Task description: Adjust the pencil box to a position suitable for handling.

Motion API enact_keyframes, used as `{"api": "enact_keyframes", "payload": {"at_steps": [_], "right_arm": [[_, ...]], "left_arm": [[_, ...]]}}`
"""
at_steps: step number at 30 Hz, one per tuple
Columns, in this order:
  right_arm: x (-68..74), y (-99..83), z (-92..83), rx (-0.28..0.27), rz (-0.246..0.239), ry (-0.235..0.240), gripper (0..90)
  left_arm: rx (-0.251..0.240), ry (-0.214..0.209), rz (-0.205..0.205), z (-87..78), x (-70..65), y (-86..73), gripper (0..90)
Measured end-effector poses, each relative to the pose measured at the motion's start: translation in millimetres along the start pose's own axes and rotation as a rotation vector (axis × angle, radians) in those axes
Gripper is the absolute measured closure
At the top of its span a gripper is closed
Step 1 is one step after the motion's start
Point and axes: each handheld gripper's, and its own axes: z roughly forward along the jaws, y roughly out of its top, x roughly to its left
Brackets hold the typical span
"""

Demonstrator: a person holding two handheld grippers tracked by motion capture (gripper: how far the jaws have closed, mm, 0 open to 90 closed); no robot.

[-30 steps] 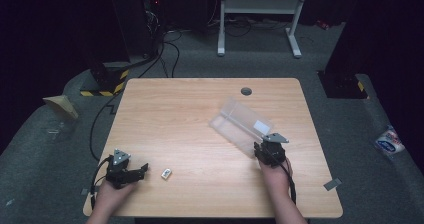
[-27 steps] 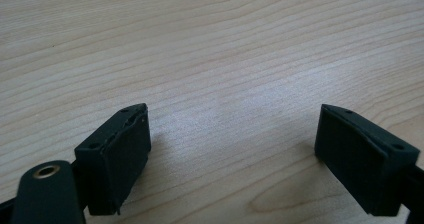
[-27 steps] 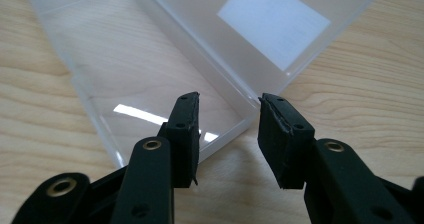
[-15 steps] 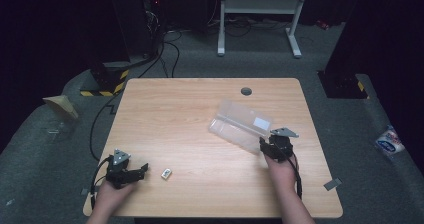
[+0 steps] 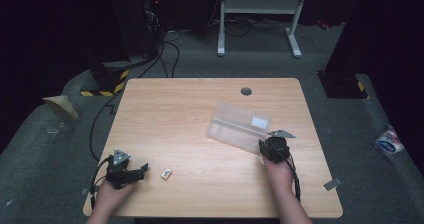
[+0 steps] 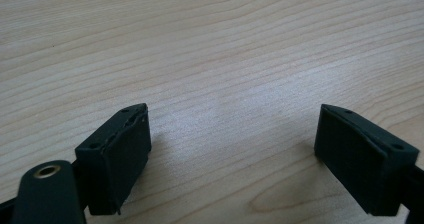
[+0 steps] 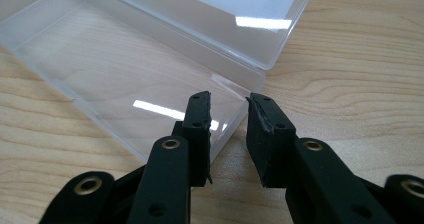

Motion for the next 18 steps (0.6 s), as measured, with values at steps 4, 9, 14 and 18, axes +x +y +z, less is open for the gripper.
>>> {"api": "enact_keyframes", "payload": {"at_steps": [4, 9, 14, 18], "right_arm": [[1.7, 0.0, 0.2, -0.002, -0.014, 0.001, 71.1], [7.0, -0.5, 0.4, -0.004, -0.044, 0.013, 72.6], [14.2, -0.9, 0.5, -0.003, -0.07, 0.032, 72.7], [21.8, -1.8, -0.2, 0.002, -0.094, 0.058, 72.9]], "left_arm": [[0.0, 0.0, 0.0, 0.0, 0.0, 0.0, 15.1], [0.0, 0.0, 0.0, 0.0, 0.0, 0.0, 15.1], [0.0, 0.0, 0.0, 0.0, 0.0, 0.0, 15.1], [0.0, 0.0, 0.0, 0.0, 0.0, 0.0, 15.1]]}}
